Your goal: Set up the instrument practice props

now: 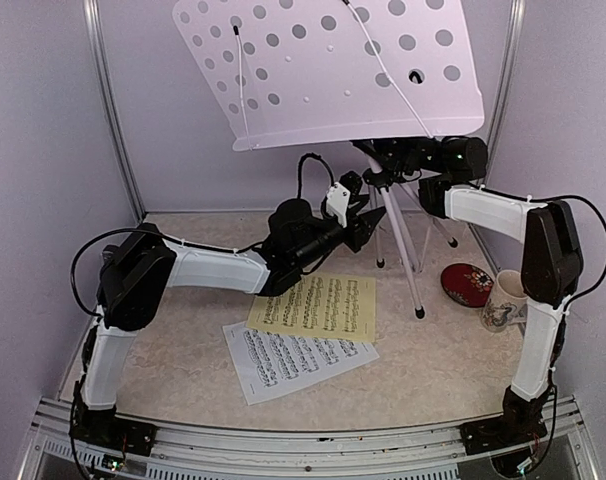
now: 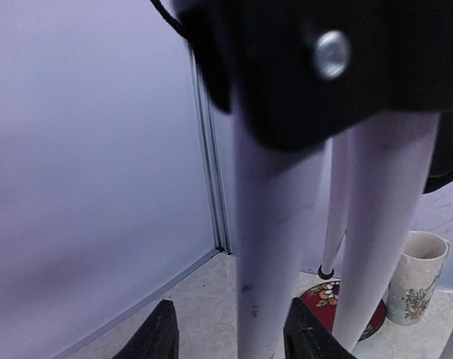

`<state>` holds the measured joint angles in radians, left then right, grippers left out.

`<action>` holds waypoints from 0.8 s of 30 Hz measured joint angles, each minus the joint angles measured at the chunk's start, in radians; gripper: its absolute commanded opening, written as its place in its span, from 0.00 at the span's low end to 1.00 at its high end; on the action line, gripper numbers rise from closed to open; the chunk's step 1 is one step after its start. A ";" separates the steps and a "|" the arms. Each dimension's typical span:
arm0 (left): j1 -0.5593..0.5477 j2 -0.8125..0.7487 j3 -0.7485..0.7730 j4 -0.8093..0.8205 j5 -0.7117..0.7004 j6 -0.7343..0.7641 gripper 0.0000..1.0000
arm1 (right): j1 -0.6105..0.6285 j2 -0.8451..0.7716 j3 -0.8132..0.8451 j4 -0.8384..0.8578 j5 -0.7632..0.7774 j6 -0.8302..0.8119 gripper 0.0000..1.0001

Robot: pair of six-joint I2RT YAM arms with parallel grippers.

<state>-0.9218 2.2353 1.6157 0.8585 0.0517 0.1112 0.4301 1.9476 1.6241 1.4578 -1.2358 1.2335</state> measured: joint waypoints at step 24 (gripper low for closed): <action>0.069 -0.151 -0.145 -0.322 -0.127 0.407 0.00 | -0.046 -0.014 -0.071 -0.016 0.073 -0.126 0.00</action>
<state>-0.8528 2.0838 1.4704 0.5369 -0.0753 0.5186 0.3840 1.9339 1.5528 1.4418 -1.1629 1.1080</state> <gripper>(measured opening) 0.121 0.231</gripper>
